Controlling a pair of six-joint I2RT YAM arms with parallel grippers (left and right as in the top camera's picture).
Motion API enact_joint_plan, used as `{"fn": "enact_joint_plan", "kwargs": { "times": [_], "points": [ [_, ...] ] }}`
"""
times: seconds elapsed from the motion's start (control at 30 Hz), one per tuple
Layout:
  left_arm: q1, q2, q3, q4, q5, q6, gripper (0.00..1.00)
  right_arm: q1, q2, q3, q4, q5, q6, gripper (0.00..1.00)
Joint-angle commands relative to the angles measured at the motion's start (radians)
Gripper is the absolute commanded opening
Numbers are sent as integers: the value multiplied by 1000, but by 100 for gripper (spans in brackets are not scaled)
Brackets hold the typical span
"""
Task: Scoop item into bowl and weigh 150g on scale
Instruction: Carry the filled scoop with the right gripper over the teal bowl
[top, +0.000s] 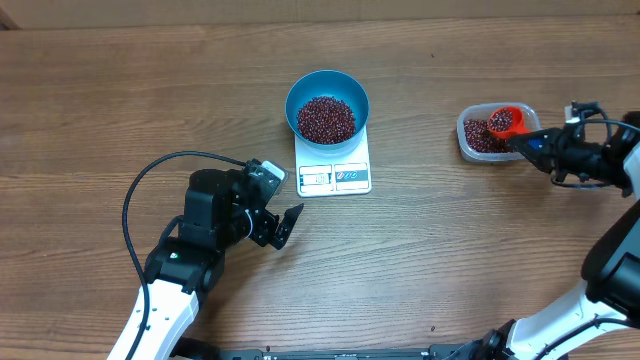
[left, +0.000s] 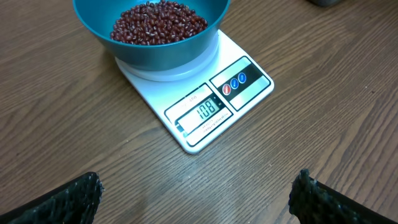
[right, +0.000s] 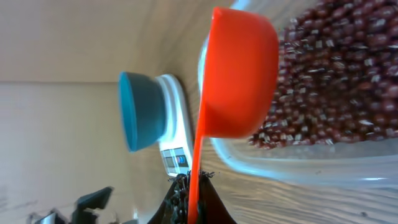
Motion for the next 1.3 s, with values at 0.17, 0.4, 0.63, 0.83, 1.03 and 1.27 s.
{"fn": "enact_joint_plan", "kwargs": {
  "times": [0.17,0.4,0.63,0.83,1.03,1.27],
  "points": [
    [3,8,0,1,-3,-11,99,-16,-6,-3,-56,-166,-125,4],
    [3,8,0,1,-3,-11,100,18,-67,1,-65,-169,-128,4],
    [3,8,0,1,-2,-11,100,105,-116,52,-96,-200,-124,4],
    [3,8,0,1,-3,-11,100,207,-117,63,-86,-256,-119,4],
    [3,8,0,1,-3,-11,99,341,-117,63,-13,-258,-34,4],
    [3,8,0,1,-3,-11,99,507,-117,63,238,-202,242,4]
  ]
}}
